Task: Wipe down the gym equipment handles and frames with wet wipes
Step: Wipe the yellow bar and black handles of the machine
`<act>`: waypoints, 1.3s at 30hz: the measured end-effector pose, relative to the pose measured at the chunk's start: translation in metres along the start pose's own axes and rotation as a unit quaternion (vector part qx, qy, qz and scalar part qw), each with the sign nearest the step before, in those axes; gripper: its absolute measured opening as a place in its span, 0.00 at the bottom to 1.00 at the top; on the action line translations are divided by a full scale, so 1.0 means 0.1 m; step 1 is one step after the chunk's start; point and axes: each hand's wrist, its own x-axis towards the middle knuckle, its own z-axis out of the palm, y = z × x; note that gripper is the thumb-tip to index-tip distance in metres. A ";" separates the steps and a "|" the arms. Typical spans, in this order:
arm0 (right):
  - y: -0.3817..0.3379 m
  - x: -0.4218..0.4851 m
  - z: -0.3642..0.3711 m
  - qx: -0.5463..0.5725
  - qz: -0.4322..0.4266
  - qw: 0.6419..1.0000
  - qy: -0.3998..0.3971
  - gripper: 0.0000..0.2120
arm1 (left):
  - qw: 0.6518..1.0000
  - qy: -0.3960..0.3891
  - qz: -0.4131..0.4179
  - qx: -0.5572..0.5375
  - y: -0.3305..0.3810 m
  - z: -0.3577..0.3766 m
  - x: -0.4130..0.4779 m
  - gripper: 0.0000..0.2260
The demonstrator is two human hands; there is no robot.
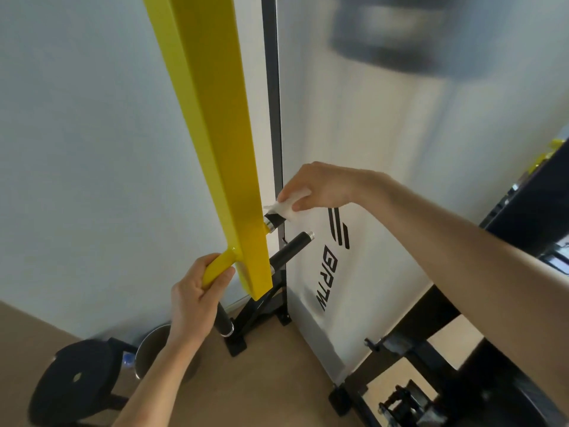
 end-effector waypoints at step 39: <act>-1.35 -0.75 2.12 0.472 0.205 0.792 0.328 0.09 | 0.972 -0.083 -0.127 -0.179 -0.42 -0.44 -0.47 0.11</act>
